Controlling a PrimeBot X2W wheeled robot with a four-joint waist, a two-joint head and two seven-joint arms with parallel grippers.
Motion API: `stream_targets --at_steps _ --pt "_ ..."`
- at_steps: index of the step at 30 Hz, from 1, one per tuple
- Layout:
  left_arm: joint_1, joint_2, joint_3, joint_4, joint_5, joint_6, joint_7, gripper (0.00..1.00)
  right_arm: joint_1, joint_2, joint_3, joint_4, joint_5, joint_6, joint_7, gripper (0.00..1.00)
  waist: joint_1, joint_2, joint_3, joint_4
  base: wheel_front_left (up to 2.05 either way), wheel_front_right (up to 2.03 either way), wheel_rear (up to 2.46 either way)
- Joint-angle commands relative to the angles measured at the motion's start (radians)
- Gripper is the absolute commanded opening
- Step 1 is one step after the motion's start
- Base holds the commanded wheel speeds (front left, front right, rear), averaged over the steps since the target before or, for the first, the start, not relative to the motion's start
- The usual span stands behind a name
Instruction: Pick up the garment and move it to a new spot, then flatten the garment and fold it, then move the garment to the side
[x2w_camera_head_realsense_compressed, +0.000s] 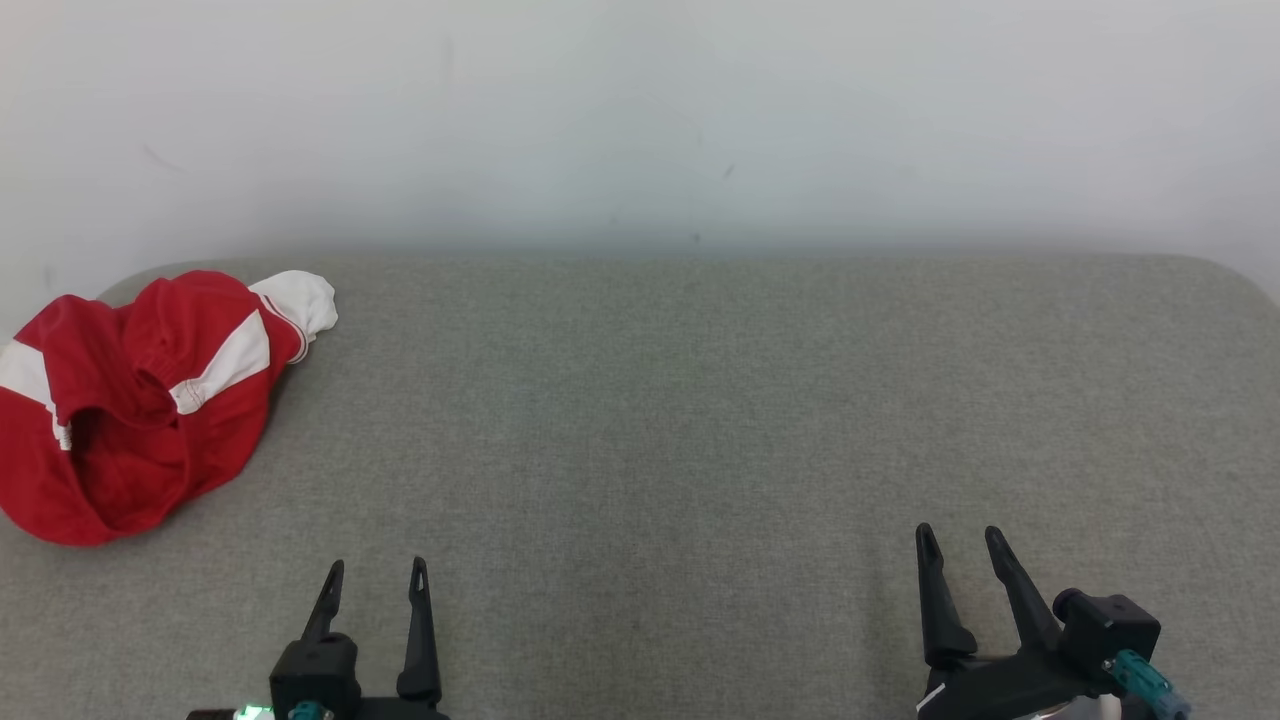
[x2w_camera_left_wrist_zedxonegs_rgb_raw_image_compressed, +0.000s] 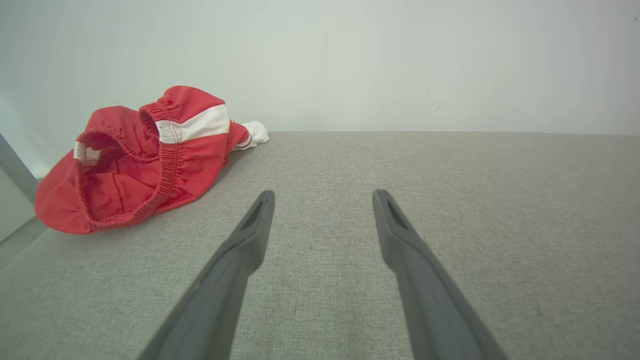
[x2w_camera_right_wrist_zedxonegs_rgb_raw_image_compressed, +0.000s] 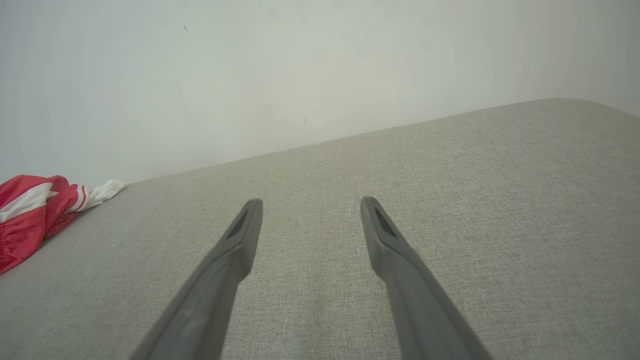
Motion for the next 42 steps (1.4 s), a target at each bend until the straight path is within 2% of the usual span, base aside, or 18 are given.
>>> stream_targets --at_steps 1,14,27,42 --pt "-0.016 -0.001 -0.004 0.002 0.023 0.003 -0.008 1.0 -0.008 0.0 0.002 0.001 -0.019 -0.002 -0.008 1.0 0.0 0.0 -0.001 0.001 0.0 0.0 0.0" --pt "-0.01 -0.009 -0.009 0.021 0.101 0.009 -0.031 1.0 -0.001 0.0 0.008 0.009 -0.103 -0.002 -0.03 1.0 0.0 0.0 -0.012 0.008 0.0 0.0 0.0" --pt "-0.015 -0.042 0.037 0.068 -0.009 -0.027 -0.03 1.0 0.004 0.0 0.008 0.001 -0.074 -0.002 0.007 1.0 0.0 0.0 -0.017 0.013 0.0 0.0 0.0" --pt "-0.031 -0.045 0.038 0.076 -0.009 -0.029 -0.03 1.0 0.016 0.0 0.008 -0.02 -0.049 -0.002 0.021 1.0 0.0 0.0 -0.01 0.016 0.0 0.0 0.0"
